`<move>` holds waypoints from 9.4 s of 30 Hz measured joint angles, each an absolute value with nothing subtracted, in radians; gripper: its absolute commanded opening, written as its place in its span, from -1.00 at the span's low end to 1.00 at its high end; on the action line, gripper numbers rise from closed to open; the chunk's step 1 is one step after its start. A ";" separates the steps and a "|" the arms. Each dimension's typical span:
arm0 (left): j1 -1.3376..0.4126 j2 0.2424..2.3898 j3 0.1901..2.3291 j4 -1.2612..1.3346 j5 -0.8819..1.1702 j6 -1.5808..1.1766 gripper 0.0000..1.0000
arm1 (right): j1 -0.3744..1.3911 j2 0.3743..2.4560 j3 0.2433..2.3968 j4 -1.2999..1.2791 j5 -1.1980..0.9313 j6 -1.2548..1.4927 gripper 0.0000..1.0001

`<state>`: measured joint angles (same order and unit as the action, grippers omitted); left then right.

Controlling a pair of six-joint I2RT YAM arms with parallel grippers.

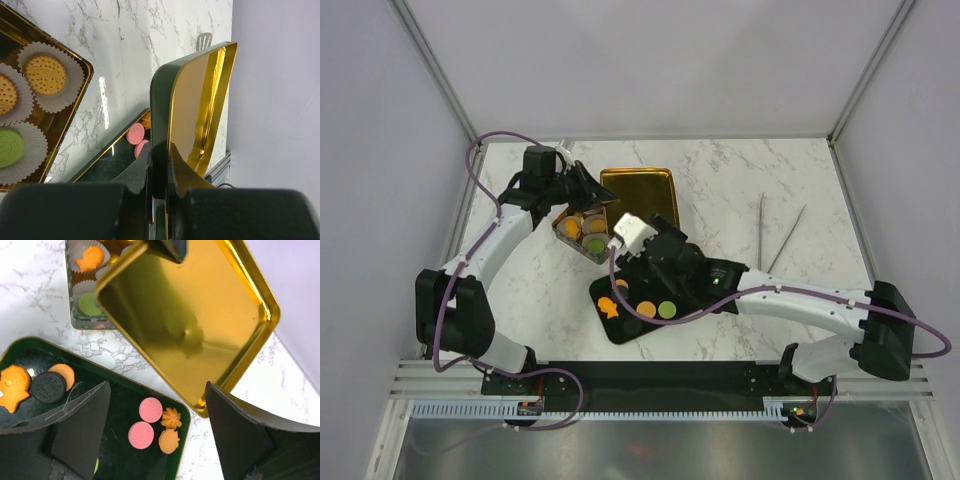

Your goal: Pack the cookies

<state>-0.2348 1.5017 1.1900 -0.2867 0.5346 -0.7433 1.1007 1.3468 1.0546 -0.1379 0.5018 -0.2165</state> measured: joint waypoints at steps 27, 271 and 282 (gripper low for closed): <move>-0.213 1.431 1.190 -0.316 0.604 -0.743 -0.96 | 1.174 1.681 0.990 0.508 0.889 -0.822 -0.16; -0.346 2.085 1.602 -0.439 0.198 -0.398 0.71 | 0.346 1.999 1.154 0.193 -0.453 0.836 0.07; -0.357 2.074 1.597 -0.438 0.118 -0.411 0.72 | 0.368 2.010 1.200 0.163 -0.414 0.788 0.37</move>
